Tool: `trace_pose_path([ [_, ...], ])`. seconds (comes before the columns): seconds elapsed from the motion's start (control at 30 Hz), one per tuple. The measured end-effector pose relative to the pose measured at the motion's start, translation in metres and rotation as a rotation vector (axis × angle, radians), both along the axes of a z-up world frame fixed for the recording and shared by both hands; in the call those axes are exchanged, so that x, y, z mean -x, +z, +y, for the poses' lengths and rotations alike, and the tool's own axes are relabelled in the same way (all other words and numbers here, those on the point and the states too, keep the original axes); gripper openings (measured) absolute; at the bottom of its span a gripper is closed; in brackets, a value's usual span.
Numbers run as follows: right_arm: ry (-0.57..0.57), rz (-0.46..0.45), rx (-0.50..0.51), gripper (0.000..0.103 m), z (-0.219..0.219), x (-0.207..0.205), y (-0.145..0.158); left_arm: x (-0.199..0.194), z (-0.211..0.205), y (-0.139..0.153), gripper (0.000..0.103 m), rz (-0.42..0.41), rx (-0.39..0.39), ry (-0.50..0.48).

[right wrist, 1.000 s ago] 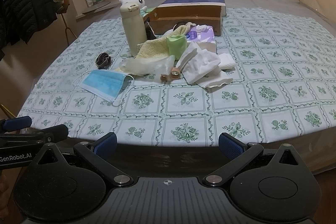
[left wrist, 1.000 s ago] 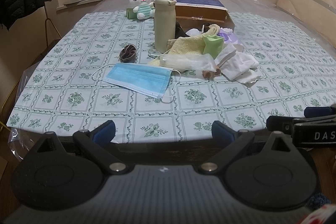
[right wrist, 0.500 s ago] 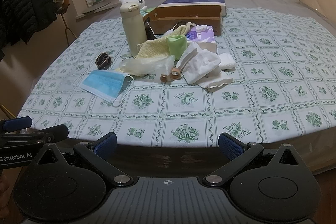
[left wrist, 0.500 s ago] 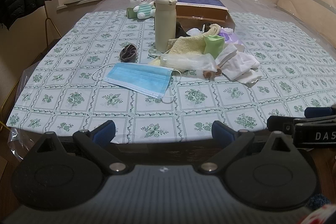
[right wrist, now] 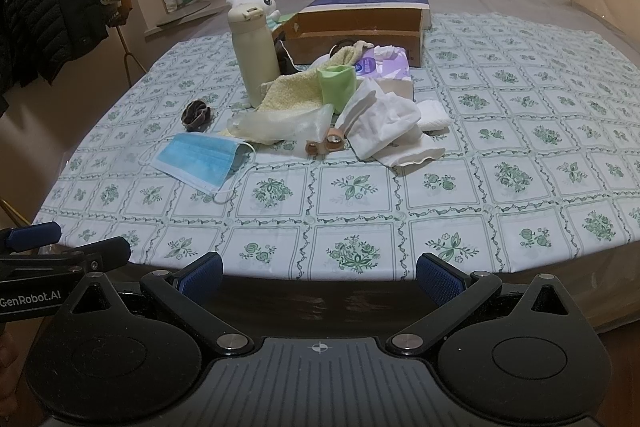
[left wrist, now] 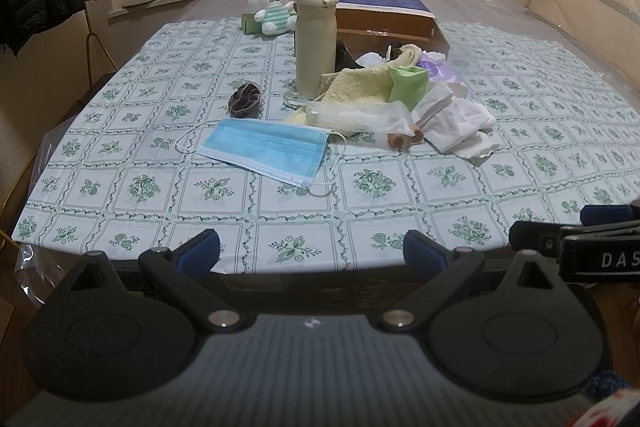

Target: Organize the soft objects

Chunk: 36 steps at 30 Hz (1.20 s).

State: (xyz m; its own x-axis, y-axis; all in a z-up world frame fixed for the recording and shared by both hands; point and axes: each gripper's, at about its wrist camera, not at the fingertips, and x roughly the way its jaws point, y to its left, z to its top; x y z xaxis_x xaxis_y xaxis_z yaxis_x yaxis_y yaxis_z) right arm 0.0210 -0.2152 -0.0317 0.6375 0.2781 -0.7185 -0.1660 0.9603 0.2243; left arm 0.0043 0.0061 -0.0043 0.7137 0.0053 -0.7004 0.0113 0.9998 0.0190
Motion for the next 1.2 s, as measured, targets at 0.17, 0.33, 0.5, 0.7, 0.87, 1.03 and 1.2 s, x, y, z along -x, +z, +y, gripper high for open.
trace_pose_path([
  [0.17,0.000,0.000,0.000,0.103,-0.001,0.000,0.000,0.000,0.000,0.000,0.098,0.000,0.000,0.000],
  [0.33,-0.001,0.000,0.000,0.103,-0.001,0.000,0.000,-0.001,0.002,-0.002,0.098,0.003,-0.001,0.001],
  [0.5,-0.002,0.005,-0.004,0.103,0.001,-0.005,-0.003,-0.007,0.005,-0.007,0.098,0.007,-0.003,0.003],
  [0.7,0.000,0.007,-0.009,0.103,-0.001,-0.009,-0.007,-0.008,0.005,-0.008,0.098,0.007,-0.006,0.004],
  [0.87,0.002,-0.024,-0.034,0.103,-0.003,-0.014,-0.008,-0.015,0.004,-0.010,0.098,-0.007,-0.015,0.002],
  [1.03,-0.003,-0.085,-0.042,0.103,-0.006,-0.023,-0.011,-0.026,0.006,-0.014,0.097,-0.027,-0.043,0.011],
  [1.2,-0.015,-0.110,-0.034,0.103,-0.010,-0.037,-0.018,-0.042,0.009,-0.023,0.096,-0.030,-0.040,0.015],
])
